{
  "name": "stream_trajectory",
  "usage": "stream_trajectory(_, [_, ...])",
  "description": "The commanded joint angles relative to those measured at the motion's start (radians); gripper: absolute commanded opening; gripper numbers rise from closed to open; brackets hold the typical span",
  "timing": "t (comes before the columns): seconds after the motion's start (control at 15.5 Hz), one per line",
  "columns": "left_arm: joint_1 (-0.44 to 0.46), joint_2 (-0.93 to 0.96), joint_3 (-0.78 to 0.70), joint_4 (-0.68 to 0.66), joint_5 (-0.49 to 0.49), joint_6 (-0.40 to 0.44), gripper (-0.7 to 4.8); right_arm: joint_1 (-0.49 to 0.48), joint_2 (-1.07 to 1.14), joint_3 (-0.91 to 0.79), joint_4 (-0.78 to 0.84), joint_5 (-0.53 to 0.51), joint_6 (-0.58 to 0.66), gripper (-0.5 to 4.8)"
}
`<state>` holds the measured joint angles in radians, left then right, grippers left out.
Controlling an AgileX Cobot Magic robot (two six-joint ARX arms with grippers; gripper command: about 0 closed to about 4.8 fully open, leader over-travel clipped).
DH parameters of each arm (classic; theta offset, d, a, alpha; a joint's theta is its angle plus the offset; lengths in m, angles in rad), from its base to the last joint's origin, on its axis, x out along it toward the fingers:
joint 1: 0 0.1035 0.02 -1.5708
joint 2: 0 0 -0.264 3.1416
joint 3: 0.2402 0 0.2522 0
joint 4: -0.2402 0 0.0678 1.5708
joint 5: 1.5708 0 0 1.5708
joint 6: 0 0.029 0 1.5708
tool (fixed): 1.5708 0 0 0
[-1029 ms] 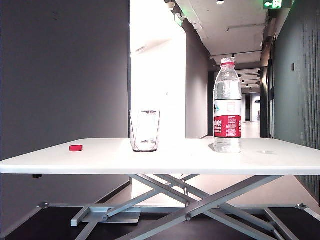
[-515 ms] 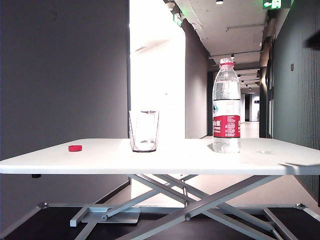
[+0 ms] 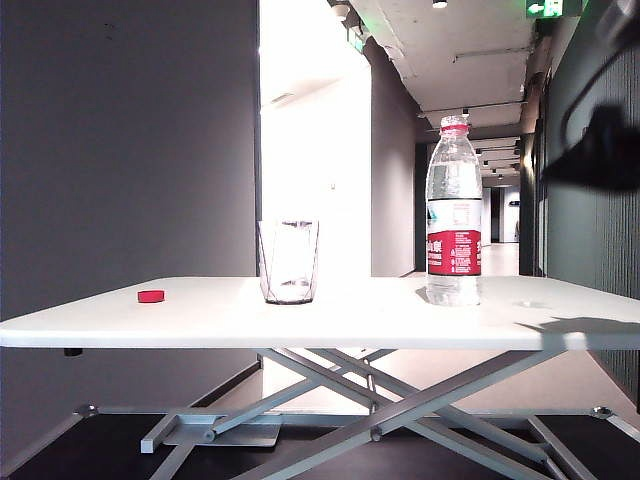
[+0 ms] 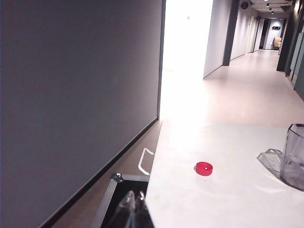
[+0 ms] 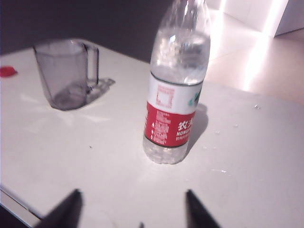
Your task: Pick up the mineral water bottle on the table and pour water into the mug until it's half full.
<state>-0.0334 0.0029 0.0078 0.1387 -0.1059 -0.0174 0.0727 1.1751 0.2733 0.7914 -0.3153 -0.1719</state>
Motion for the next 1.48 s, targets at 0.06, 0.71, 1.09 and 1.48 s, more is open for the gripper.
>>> stream_trajectory(0.06, [-0.001, 0.001, 0.002, 0.008, 0.095, -0.089, -0.05, -0.003, 0.153, 0.066, 0.133, 0.0, -0.009, 3.57])
stream_trajectory(0.71, [-0.001, 0.001, 0.002, -0.085, 0.605, -0.088, -0.05, -0.036, 0.579, 0.439, 0.204, -0.225, -0.02, 4.34])
stream_trajectory(1.09, [-0.001, 0.001, 0.002, -0.14, 0.604, -0.088, -0.05, -0.047, 0.732, 0.573, 0.206, -0.271, -0.019, 4.79])
stream_trajectory(1.48, [-0.001, 0.001, 0.002, -0.155, 0.604, -0.086, -0.05, -0.058, 0.826, 0.686, 0.204, -0.327, -0.011, 4.79])
